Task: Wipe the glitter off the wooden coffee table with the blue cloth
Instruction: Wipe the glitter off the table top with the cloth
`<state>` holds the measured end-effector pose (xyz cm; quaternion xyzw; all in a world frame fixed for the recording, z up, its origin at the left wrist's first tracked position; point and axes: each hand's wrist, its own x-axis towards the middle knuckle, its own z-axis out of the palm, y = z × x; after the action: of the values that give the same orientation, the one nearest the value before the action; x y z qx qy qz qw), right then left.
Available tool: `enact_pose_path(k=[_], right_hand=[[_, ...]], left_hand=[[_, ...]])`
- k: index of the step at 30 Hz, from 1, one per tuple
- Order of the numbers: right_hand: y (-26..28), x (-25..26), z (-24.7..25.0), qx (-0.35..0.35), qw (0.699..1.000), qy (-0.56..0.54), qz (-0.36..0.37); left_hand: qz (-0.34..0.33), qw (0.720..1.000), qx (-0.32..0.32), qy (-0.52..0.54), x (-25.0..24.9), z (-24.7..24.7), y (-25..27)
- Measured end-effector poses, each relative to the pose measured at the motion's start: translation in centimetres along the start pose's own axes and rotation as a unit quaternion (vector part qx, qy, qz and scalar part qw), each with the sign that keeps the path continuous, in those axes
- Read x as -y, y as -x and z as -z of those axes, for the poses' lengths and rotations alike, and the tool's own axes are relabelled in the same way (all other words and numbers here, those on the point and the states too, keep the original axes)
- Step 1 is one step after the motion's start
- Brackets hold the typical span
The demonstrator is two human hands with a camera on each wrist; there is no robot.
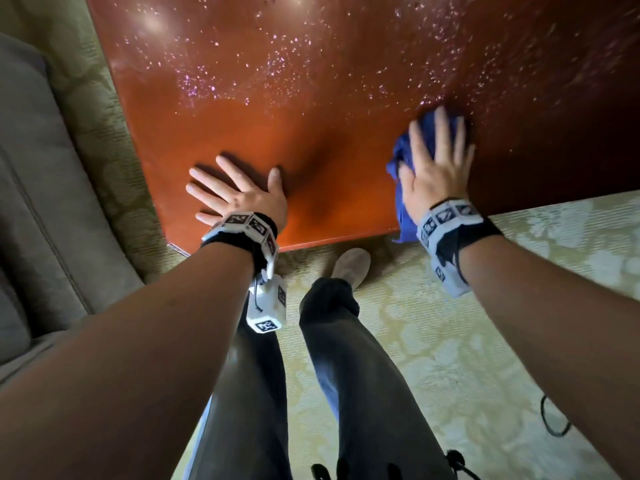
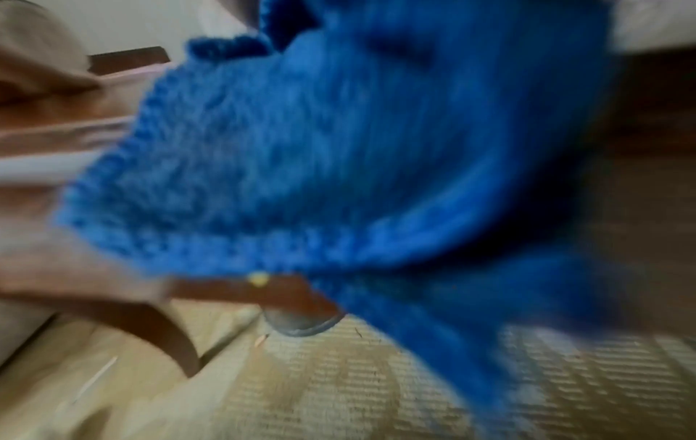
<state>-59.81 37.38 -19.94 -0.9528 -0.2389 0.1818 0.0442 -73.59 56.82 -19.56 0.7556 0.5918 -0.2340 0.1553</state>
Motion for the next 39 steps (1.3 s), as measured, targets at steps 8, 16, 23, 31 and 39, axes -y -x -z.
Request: enact_pose_path(k=[8, 16, 23, 31, 39], right_hand=[[1.5, 6.9, -1.7, 0.002, 0.998, 0.0, 0.061], [0.1, -0.3, 0.0, -0.027, 0.992, -0.006, -0.125], [1.5, 9.8, -1.9, 0.005, 1.0, -0.007, -0.03], [5.3, 8.2, -3.2, 0.026, 0.996, 0.006, 0.091], [2.1, 10.0, -3.0, -0.057, 0.994, 0.004, 0.094]], left_hand=[[0.007, 1.0, 0.02, -0.019, -0.1, 0.4, -0.2], [-0.004, 1.0, 0.021, -0.009, 0.0, 0.7, 0.2], [0.001, 0.999, 0.043, 0.008, -0.4, 1.1, 0.3], [0.007, 0.999, 0.044, 0.0, 1.5, 0.5, 0.1], [0.0, 1.0, 0.011, -0.001, 0.6, 0.3, -0.5]])
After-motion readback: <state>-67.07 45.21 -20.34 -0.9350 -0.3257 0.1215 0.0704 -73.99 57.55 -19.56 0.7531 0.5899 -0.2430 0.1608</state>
